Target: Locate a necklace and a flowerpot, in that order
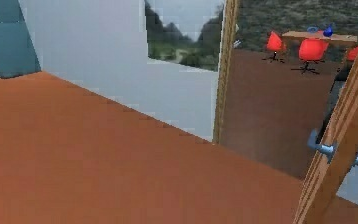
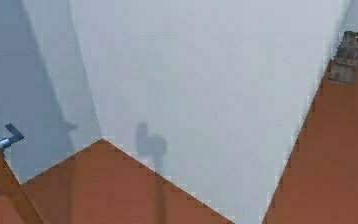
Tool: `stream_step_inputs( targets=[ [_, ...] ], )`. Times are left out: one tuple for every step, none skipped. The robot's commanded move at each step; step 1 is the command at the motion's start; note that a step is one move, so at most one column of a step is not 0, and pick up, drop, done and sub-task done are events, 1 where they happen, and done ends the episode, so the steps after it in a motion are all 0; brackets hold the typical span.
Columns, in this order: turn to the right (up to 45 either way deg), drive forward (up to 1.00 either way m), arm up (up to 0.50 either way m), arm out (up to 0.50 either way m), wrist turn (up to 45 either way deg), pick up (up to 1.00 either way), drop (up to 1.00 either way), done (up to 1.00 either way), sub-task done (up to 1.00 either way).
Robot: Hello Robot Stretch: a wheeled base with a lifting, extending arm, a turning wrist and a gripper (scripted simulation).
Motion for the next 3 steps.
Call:
stream_step_inputs(
  targets=[
    [0.0,0.5,0.0,0.0,0.0,0.0,0.0,0.0,0.0],
    [39.0,0.0,0.0,0.0,0.0,0.0,0.0,0.0,0.0],
    [0.0,1.0,0.0,0.0,0.0,0.0,0.0,0.0,0.0]
  ],
)
